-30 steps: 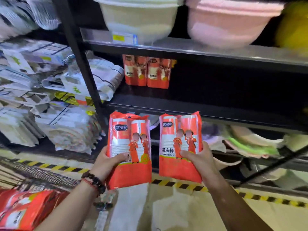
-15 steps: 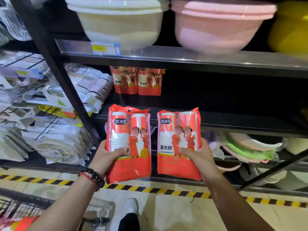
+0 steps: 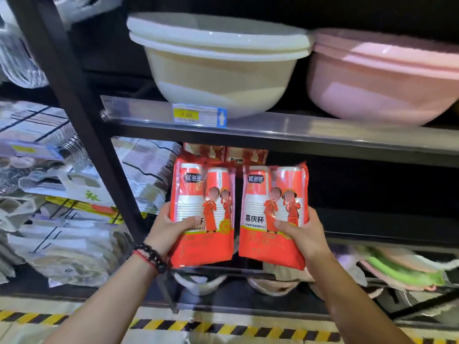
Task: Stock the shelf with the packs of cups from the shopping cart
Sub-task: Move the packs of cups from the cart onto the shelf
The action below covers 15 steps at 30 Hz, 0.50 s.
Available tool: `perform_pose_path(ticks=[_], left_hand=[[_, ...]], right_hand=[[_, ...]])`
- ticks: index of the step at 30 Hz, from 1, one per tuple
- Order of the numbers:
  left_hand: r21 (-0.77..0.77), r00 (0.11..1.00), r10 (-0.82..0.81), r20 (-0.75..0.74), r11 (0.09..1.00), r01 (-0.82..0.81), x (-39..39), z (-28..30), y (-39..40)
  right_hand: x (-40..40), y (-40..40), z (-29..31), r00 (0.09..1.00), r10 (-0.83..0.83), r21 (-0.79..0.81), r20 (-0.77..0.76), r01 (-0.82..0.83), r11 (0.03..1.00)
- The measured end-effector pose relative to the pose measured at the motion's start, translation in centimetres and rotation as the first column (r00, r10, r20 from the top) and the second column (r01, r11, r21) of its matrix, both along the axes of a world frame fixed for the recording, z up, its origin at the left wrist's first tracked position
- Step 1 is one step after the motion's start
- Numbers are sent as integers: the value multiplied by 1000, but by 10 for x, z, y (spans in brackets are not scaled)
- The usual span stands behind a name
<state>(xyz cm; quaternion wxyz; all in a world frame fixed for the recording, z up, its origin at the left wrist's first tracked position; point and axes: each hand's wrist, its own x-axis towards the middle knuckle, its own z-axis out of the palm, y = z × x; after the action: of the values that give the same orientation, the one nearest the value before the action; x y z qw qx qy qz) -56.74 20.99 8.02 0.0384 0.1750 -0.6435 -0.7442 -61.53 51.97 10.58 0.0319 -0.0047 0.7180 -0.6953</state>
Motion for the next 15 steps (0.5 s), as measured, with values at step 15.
perform_pose_path(ticks=[15], left_hand=[[-357,990,72,119,934,-25,-110,-5,-54]], right_hand=[[-101,-30,-39,993,-111,86,46,107,991]])
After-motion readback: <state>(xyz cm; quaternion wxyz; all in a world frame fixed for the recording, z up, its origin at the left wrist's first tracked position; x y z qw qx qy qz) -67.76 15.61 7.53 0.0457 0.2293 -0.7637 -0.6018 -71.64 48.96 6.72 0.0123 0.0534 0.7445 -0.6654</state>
